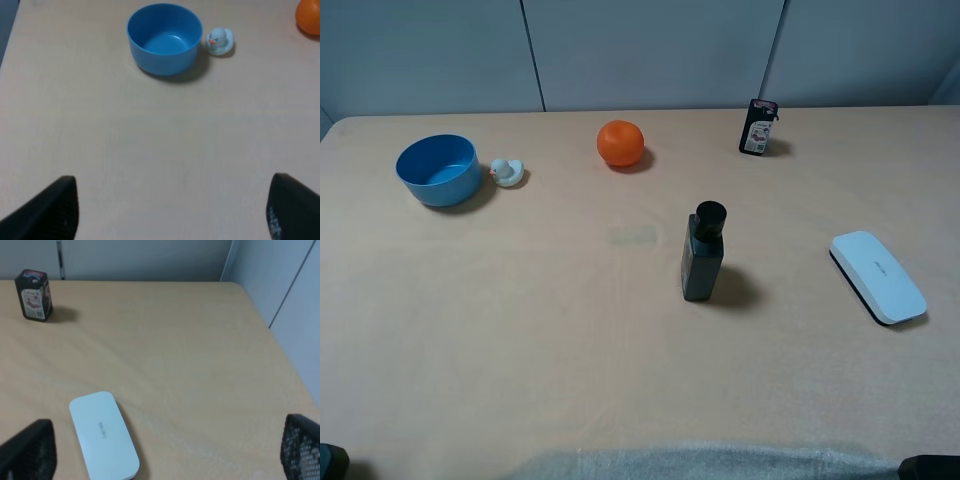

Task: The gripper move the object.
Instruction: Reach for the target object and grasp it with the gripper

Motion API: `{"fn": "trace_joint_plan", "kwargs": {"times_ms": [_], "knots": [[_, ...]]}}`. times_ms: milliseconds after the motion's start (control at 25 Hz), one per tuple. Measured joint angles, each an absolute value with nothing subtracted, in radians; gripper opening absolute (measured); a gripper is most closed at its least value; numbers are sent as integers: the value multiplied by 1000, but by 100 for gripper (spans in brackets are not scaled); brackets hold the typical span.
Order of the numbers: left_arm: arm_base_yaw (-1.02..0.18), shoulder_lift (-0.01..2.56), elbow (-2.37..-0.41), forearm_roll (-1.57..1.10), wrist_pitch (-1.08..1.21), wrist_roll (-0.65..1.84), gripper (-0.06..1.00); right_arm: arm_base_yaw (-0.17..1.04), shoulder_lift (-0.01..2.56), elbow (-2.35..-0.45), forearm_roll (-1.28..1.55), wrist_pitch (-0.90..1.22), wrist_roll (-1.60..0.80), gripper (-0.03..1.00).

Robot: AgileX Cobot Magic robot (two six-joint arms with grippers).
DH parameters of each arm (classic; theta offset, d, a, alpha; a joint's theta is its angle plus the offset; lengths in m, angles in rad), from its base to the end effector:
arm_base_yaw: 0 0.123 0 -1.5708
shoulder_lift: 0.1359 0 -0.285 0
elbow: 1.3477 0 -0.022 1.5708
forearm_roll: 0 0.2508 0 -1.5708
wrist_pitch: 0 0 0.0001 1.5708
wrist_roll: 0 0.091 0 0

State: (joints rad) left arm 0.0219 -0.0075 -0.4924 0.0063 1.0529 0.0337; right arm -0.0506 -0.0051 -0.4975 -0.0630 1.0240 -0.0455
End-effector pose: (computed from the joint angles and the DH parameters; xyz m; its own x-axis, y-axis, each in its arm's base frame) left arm -0.0048 0.0004 0.2758 -0.4497 0.0270 -0.8928 -0.0102 0.9993 0.0353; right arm -0.0042 -0.0047 0.2797 -0.4258 -0.0566 -0.9030 0.0662 0.9934 -0.0935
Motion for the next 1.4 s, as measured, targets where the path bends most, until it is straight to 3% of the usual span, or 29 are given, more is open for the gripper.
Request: {"fn": "trace_joint_plan", "kwargs": {"times_ms": [1400], "knots": [[22,-8,-492,7,1053,34,82,-51,-5,-498,-63,1024,-45,68]]}}
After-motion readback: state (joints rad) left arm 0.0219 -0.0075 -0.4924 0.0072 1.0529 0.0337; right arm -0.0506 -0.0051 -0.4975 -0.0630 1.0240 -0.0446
